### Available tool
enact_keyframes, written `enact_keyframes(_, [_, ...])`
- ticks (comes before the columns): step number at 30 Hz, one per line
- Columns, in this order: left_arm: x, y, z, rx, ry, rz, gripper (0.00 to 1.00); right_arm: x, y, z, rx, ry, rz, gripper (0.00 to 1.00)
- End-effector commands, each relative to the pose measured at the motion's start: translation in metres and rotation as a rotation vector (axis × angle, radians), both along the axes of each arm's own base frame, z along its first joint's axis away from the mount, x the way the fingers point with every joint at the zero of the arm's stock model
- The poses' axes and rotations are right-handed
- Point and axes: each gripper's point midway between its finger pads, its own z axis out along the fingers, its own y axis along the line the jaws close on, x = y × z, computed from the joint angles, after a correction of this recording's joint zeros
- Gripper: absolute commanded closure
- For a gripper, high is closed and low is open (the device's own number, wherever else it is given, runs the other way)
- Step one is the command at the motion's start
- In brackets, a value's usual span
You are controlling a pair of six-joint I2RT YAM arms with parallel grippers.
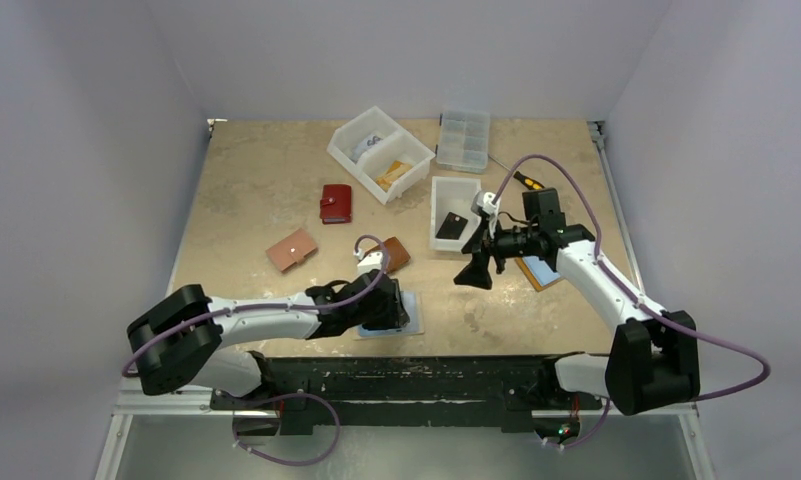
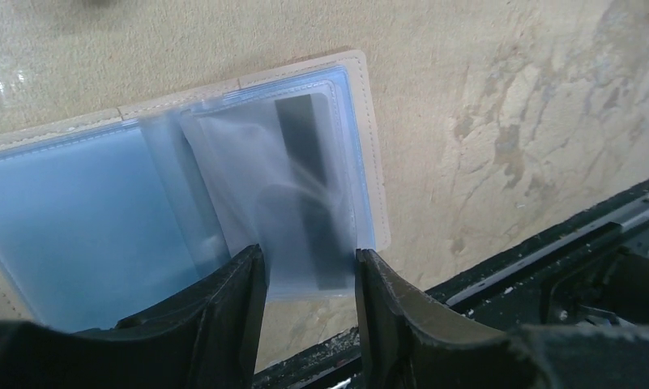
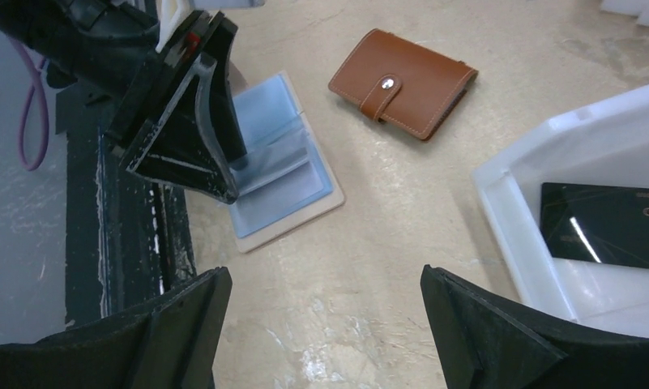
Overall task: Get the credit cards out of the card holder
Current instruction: Remove the credit card from the card holder.
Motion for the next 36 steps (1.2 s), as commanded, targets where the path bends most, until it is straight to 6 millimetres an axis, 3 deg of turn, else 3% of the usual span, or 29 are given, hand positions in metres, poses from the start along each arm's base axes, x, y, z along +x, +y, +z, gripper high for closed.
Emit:
enact_keyframes(1, [0.004,-0.013,0.02,-0.19,-0.024,-0.007,0.55,-0.01,0.017,-0.004,0.016,0.018,0.056,0.03])
enact_keyframes(5, [0.003,-0.005,0.021,-0.25,-0.022,0.021,0.55,-0.019,0.033,-0.015,-0.032,0.02,0.1,0.1])
enact_keyframes(12, [-0.001,0.009,0.02,-0.297,-0.021,0.061,0.53,-0.027,0.064,-0.034,-0.105,0.04,0.144,0.63])
enact_keyframes(17, [-0.003,0.018,0.02,-0.313,-0.019,0.092,0.51,-0.028,0.092,-0.05,-0.183,0.065,0.168,0.81])
enact_keyframes(21, [-0.004,0.023,0.021,-0.323,-0.021,0.112,0.51,-0.024,0.113,-0.064,-0.239,0.113,0.158,0.88])
enact_keyframes(27, [-0.007,0.031,0.021,-0.342,-0.023,0.136,0.5,-0.027,0.142,-0.075,-0.276,0.181,0.161,0.9])
enact_keyframes(31, [-0.007,0.036,0.022,-0.34,-0.025,0.156,0.36,-0.038,0.154,-0.085,-0.287,0.24,0.185,0.9])
enact_keyframes(36, [-0.007,0.038,0.027,-0.361,-0.042,0.16,0.25,-0.063,0.171,-0.08,-0.248,0.292,0.273,0.9])
